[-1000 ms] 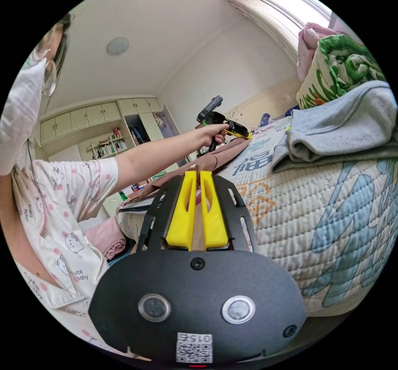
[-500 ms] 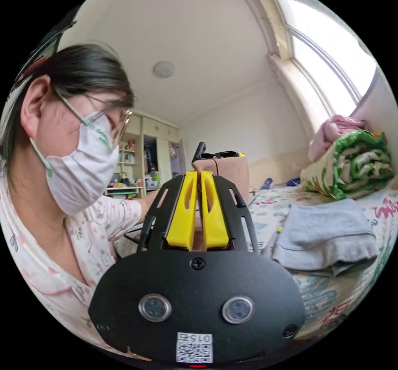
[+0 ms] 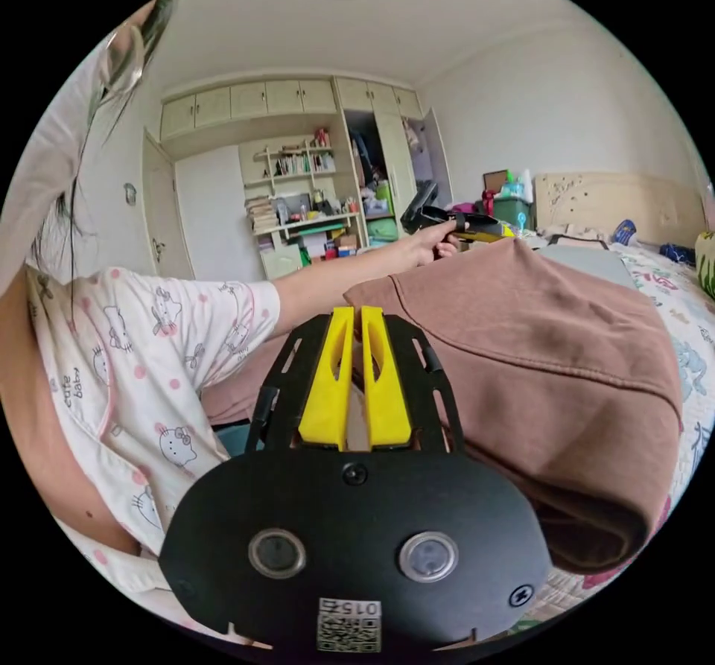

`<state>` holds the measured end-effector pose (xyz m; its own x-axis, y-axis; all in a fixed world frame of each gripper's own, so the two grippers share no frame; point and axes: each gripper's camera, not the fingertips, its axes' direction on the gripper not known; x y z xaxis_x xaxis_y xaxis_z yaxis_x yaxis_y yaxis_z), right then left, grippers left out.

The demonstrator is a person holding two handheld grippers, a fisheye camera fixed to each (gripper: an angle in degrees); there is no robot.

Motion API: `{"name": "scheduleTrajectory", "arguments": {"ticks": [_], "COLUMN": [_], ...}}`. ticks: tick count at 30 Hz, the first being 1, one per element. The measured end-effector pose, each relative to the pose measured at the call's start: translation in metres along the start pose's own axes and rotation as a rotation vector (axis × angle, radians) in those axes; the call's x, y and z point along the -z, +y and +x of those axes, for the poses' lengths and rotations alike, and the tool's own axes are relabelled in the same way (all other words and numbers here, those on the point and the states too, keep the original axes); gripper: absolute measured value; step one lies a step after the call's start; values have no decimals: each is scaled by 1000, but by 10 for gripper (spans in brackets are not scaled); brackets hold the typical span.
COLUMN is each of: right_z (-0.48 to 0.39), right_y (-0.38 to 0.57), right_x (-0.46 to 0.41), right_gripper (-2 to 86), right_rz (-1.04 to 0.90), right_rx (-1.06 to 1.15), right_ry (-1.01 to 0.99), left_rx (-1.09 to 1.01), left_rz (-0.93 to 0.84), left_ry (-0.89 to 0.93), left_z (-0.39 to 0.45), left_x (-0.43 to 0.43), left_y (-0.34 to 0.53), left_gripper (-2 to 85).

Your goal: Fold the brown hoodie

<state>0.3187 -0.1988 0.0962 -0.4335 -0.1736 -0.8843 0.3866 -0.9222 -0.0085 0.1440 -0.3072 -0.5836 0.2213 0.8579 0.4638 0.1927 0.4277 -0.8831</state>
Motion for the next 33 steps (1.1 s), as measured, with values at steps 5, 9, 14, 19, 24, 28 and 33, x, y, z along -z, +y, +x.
{"name": "scheduleTrajectory", "arguments": {"ticks": [5,9,14,19,24,28,33], "right_z": [-14,-12,-22,-31,-53,-59,-89], "right_y": [9,17,35,38,41,57,52], "right_x": [-29,-32,-33,-29,-39,-52,-51], "right_gripper": [5,6,6,7,7,9,12], "right_rz": [-81,-103,-131,-136,-182,-148,-194], "right_rx": [9,-16,-25,-41,8,-84,-7], "right_ry": [2,-42,-12,-49,-23,-54,-140], "left_rx": [-43,82,33,-104,-106,-183,-273], "left_rz": [5,175,-46,-89,-118,-212,-258], "left_ry": [31,-4,9,-54,-129,-313,-453], "left_z": [-2,4,55,118,168,239,318], "left_x": [-14,-4,-46,-61,-61,-78,-90], "left_y": [17,27,2,-29,-67,-105,-143], "left_gripper": [23,106,127,25,14,12,9]}}
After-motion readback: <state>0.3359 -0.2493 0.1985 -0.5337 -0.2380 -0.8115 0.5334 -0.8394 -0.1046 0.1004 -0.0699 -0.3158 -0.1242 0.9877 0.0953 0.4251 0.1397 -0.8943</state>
